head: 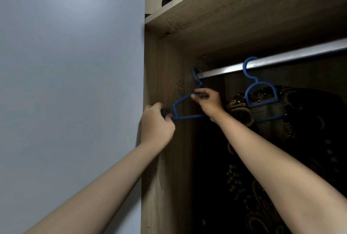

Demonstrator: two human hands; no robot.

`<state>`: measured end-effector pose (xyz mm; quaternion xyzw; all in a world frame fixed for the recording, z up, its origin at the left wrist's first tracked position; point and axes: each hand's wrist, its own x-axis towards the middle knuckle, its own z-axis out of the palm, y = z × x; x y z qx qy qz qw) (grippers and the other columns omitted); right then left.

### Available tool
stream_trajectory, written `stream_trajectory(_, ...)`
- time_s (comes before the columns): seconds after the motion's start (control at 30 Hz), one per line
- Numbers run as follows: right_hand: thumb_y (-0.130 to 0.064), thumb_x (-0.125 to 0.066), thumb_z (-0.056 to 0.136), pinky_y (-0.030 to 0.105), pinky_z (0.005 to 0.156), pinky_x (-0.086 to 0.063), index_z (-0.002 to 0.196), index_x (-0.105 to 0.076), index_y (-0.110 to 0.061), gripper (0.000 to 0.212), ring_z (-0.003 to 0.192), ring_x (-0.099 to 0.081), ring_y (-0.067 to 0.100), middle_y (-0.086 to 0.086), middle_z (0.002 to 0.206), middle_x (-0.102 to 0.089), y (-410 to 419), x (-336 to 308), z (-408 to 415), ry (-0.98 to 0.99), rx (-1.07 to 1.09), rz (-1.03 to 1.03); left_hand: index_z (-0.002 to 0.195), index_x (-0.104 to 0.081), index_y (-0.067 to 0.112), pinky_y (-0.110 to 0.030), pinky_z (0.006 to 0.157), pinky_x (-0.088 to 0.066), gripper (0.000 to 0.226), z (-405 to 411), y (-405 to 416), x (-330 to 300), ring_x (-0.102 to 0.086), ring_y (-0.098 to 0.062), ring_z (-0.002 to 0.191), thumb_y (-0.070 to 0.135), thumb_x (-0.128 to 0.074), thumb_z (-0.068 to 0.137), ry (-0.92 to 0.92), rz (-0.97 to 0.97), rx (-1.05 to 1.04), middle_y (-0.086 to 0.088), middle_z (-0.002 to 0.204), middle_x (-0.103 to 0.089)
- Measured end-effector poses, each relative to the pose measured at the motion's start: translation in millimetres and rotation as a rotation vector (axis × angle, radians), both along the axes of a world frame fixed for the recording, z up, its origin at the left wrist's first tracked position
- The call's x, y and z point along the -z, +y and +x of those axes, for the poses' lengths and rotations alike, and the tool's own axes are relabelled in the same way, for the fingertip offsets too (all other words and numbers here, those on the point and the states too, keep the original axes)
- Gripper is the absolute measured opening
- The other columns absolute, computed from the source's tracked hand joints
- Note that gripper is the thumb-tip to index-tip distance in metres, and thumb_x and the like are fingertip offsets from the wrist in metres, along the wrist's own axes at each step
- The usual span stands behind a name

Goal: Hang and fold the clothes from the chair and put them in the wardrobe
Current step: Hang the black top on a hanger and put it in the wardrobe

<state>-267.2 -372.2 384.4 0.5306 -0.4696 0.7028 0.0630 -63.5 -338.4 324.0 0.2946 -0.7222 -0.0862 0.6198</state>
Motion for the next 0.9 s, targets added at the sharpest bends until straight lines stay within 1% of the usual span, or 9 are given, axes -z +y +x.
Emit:
stream_trajectory(0.1, -0.008, -0.071, 0.082, 0.009, 0.069, -0.044, 0.111, -0.064, -0.006, 0.030, 0.092, -0.055, 0.014, 0.008, 0.100, -0.058, 1, -3, -1, 0.007, -0.019, -0.034, 0.101, -0.064, 0.017, -0.027, 0.077, -0.048, 0.017, 1, -1, -5, -0.061, -0.016, 0.089, 0.013, -0.063, 0.085, 0.066, 0.031, 0.060, 0.004, 0.092, -0.062)
stream_trajectory(0.17, -0.008, -0.071, 0.082, 0.007, 0.068, -0.044, 0.111, -0.064, -0.005, 0.031, 0.090, -0.054, 0.013, 0.007, 0.099, -0.058, 2, -9, 0, 0.031, -0.021, -0.059, 0.098, -0.065, 0.020, -0.026, 0.074, -0.048, 0.017, 1, -1, -8, -0.062, -0.015, 0.086, 0.013, -0.065, 0.083, 0.084, 0.040, 0.067, 0.006, 0.089, -0.064)
stream_trajectory(0.33, -0.009, -0.073, 0.080, 0.013, 0.077, -0.045, 0.107, -0.066, -0.011, 0.028, 0.094, -0.055, 0.013, 0.005, 0.101, -0.061, 4, -20, 11, 0.102, -0.053, -0.116, 0.105, -0.066, 0.023, -0.002, 0.058, -0.036, 0.022, 9, 6, -3, -0.060, -0.001, 0.075, 0.014, -0.065, 0.085, 0.138, 0.003, 0.051, 0.010, 0.092, -0.065)
stream_trajectory(0.37, -0.009, -0.073, 0.080, 0.015, 0.079, -0.045, 0.106, -0.066, -0.012, 0.027, 0.094, -0.055, 0.012, 0.004, 0.101, -0.061, 4, -19, 15, 0.117, -0.059, -0.131, 0.104, -0.066, 0.023, -0.001, 0.054, -0.038, 0.021, 12, 8, 0, -0.059, 0.002, 0.072, 0.013, -0.065, 0.085, 0.159, 0.001, 0.048, 0.011, 0.090, -0.065)
stream_trajectory(0.47, -0.007, -0.074, 0.078, 0.021, 0.082, -0.045, 0.102, -0.067, -0.013, 0.026, 0.086, -0.056, 0.006, -0.001, 0.094, -0.063, 8, -12, 30, 0.159, -0.094, -0.185, 0.096, -0.069, 0.018, 0.002, 0.055, -0.038, 0.018, 25, 15, 12, -0.060, 0.004, 0.060, 0.007, -0.066, 0.082, 0.228, 0.004, 0.062, 0.009, 0.081, -0.066)
stream_trajectory(0.6, -0.006, -0.076, 0.076, 0.024, 0.083, -0.046, 0.099, -0.066, -0.017, 0.027, 0.087, -0.058, 0.012, 0.003, 0.094, -0.064, 22, 4, 62, 0.177, -0.150, -0.198, 0.097, -0.069, 0.014, -0.001, 0.057, -0.042, 0.020, 55, 33, 32, -0.060, 0.008, 0.060, 0.001, -0.065, 0.081, 0.232, 0.004, 0.053, 0.016, 0.075, -0.060)
stream_trajectory(0.77, -0.013, -0.075, 0.078, 0.017, 0.079, -0.050, 0.100, -0.067, -0.018, 0.024, 0.091, -0.062, 0.014, 0.003, 0.099, -0.067, 62, 33, 128, 0.143, -0.269, -0.149, 0.093, -0.068, 0.019, -0.004, 0.058, -0.045, 0.019, 116, 77, 46, -0.060, 0.005, 0.063, 0.004, -0.065, 0.083, 0.186, 0.004, -0.021, 0.014, 0.074, -0.059)
stream_trajectory(0.8, -0.016, -0.076, 0.079, 0.017, 0.079, -0.051, 0.102, -0.067, -0.019, 0.025, 0.091, -0.062, 0.013, 0.002, 0.099, -0.067, 72, 39, 143, 0.149, -0.287, -0.140, 0.091, -0.068, 0.021, -0.007, 0.059, -0.048, 0.020, 131, 87, 48, -0.062, 0.001, 0.062, 0.003, -0.065, 0.083, 0.191, 0.023, -0.034, 0.011, 0.074, -0.061)
stream_trajectory(0.9, -0.022, -0.077, 0.078, 0.018, 0.077, -0.052, 0.104, -0.068, -0.018, 0.028, 0.087, -0.060, 0.010, -0.003, 0.095, -0.064, 104, 57, 189, 0.137, -0.349, -0.131, 0.095, -0.069, 0.023, -0.028, 0.069, -0.058, 0.023, 183, 125, 56, -0.070, -0.014, 0.068, 0.004, -0.068, 0.082, 0.215, 0.142, -0.039, 0.001, 0.077, -0.065)
